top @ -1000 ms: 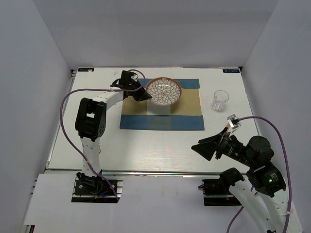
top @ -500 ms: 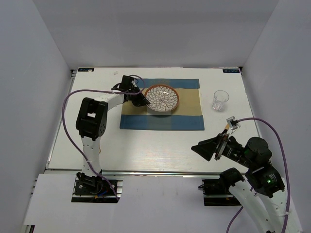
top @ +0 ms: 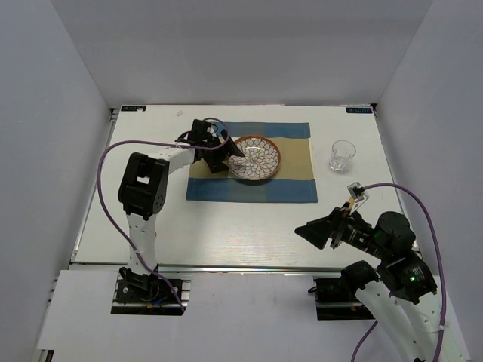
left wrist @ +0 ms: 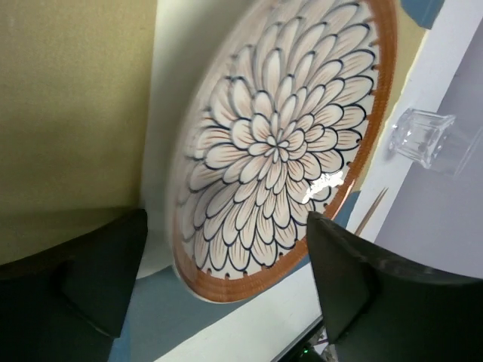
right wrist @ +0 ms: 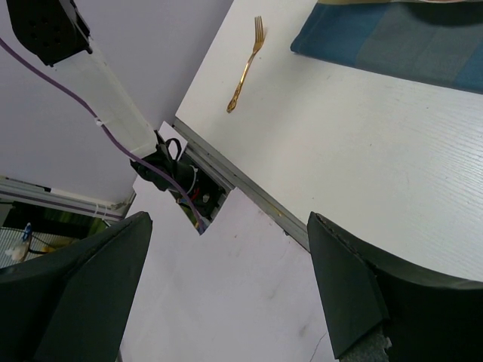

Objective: Set the dinner table for one person

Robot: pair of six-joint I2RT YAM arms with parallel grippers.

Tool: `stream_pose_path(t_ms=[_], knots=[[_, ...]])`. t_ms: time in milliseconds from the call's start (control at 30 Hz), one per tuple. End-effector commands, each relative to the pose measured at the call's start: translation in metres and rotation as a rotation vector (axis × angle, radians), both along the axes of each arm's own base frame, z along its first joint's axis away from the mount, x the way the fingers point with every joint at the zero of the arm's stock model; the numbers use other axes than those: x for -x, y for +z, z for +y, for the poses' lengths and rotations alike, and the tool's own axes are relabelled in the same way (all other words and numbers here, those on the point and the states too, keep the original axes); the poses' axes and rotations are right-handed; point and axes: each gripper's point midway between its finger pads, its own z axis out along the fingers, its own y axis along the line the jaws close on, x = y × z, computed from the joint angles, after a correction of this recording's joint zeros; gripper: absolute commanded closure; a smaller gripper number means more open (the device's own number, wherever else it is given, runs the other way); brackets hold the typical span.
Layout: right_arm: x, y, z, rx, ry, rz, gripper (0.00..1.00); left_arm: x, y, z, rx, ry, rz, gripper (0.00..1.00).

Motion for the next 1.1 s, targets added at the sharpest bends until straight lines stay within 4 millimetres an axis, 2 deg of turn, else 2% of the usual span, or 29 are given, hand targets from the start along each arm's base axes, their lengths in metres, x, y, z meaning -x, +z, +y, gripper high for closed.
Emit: stream_pose_path(t_ms=[0,33,100,133,167,200,233,267,300,333,367,433,467,500,533,600,633,700,733,800,833,867,900,933,967,1067], knots=[[-0.004,0.007,0.003,-0.019,0.007,-0.037,0.11,-0.004,0.063,-0.008,0.069,-0.021,-0.136,0.02],[-0.006,0.008,0.003,-0.018,0.005,-0.054,0.11,-0.002,0.065,-0.006,0.061,-0.017,-0.134,0.02],[-0.016,-0.004,0.005,0.010,-0.009,-0.034,0.11,0.000,0.080,0.001,0.013,0.008,-0.176,0.02],[-0.023,-0.008,0.006,0.026,-0.016,-0.042,0.11,0.009,0.079,0.004,-0.029,0.016,-0.148,0.02],[-0.032,-0.021,0.008,0.055,-0.027,-0.004,0.11,0.002,0.079,0.020,-0.105,0.082,-0.167,0.02],[-0.039,-0.035,0.009,0.081,-0.036,0.023,0.11,0.014,0.083,0.029,-0.164,0.102,-0.145,0.02],[-0.047,-0.041,0.010,0.099,-0.051,0.031,0.11,0.017,0.083,0.038,-0.200,0.132,-0.134,0.02],[-0.063,-0.060,0.007,0.153,-0.108,0.085,0.11,0.017,0.082,0.052,-0.260,0.182,-0.134,0.02],[-0.073,-0.069,0.004,0.188,-0.146,0.102,0.11,0.029,0.085,0.064,-0.305,0.205,-0.104,0.02],[-0.084,-0.075,0.001,0.220,-0.186,0.114,0.11,0.032,0.087,0.076,-0.350,0.243,-0.101,0.02],[-0.105,-0.093,-0.009,0.315,-0.269,0.145,0.11,0.037,0.090,0.085,-0.378,0.269,-0.099,0.02],[-0.135,-0.102,-0.017,0.427,-0.355,0.187,0.11,0.056,0.105,0.104,-0.429,0.307,-0.113,0.02],[-0.154,-0.105,-0.035,0.515,-0.458,0.183,0.11,0.062,0.111,0.111,-0.447,0.315,-0.125,0.02],[-0.164,-0.105,-0.039,0.558,-0.486,0.196,0.11,0.076,0.123,0.123,-0.470,0.327,-0.149,0.02],[-0.190,-0.103,-0.043,0.631,-0.536,0.208,0.11,0.083,0.129,0.129,-0.484,0.327,-0.166,0.02],[-0.209,-0.105,-0.053,0.749,-0.561,0.251,0.11,0.102,0.134,0.143,-0.552,0.287,-0.174,0.02],[-0.237,-0.099,-0.054,0.800,-0.596,0.251,0.11,0.114,0.137,0.148,-0.562,0.266,-0.183,0.02],[-0.257,-0.099,-0.063,0.884,-0.627,0.271,0.11,0.135,0.124,0.150,-0.598,0.146,-0.174,0.02],[-0.280,-0.094,-0.067,0.914,-0.671,0.267,0.11,0.149,0.114,0.157,-0.626,0.110,-0.157,0.02],[-0.299,-0.090,-0.074,0.963,-0.696,0.260,0.11,0.165,0.104,0.165,-0.661,0.074,-0.136,0.02],[-0.321,-0.086,-0.086,0.989,-0.762,0.264,0.11,0.175,0.100,0.171,-0.679,0.052,-0.139,0.02],[-0.330,-0.088,-0.092,1.008,-0.782,0.285,0.11,0.178,0.099,0.173,-0.689,0.044,-0.149,0.02],[-0.332,-0.108,-0.101,1.077,-0.791,0.356,0.11,0.180,0.099,0.175,-0.695,0.034,-0.166,0.02],[-0.340,-0.105,-0.111,1.093,-0.832,0.370,0.11,0.181,0.097,0.182,-0.709,0.039,-0.171,0.02],[-0.355,-0.092,-0.114,1.066,-0.861,0.358,0.11,0.185,0.090,0.183,-0.703,0.044,-0.185,0.02],[-0.378,-0.087,-0.118,1.065,-0.890,0.309,0.12,0.185,0.090,0.181,-0.692,0.036,-0.183,0.02]])
